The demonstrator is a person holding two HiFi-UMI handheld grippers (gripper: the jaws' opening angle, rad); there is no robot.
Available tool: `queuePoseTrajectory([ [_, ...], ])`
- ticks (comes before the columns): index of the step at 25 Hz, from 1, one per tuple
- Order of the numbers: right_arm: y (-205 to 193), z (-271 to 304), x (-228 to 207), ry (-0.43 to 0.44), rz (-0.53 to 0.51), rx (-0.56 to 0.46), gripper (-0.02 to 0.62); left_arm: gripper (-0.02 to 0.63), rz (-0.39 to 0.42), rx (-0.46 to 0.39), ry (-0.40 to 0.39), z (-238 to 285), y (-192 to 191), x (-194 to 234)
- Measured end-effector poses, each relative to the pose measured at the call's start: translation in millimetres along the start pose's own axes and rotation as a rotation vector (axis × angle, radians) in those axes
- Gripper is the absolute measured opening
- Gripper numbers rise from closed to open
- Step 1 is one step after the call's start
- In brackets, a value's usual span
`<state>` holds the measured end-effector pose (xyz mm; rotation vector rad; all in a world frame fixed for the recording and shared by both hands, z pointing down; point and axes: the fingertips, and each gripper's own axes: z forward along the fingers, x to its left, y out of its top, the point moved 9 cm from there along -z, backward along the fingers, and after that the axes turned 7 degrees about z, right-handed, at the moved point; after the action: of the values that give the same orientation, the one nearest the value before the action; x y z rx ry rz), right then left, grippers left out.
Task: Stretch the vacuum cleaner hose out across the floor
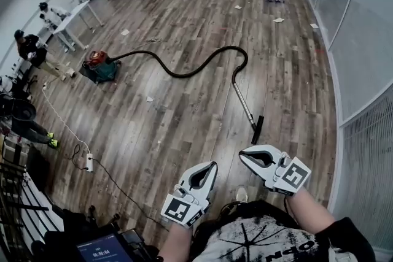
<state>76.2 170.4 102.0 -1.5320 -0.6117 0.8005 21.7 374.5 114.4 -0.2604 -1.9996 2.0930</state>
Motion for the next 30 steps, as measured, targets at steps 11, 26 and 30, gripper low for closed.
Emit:
queuePoseTrajectory([
  [11,-4,5,-79,0.015,0.045,-0.009,0.006,0.000,0.019,0.054,0.028,68,1,27],
  [26,-4,107,-159,-0.133,0.050,0.046,0.006,0.000,0.021,0.010,-0.110,120,-3,179],
  [30,4,154,-180,-0.189,0.057,0.032,0.007,0.000,0.048,0.008,-0.177,128,7,236],
])
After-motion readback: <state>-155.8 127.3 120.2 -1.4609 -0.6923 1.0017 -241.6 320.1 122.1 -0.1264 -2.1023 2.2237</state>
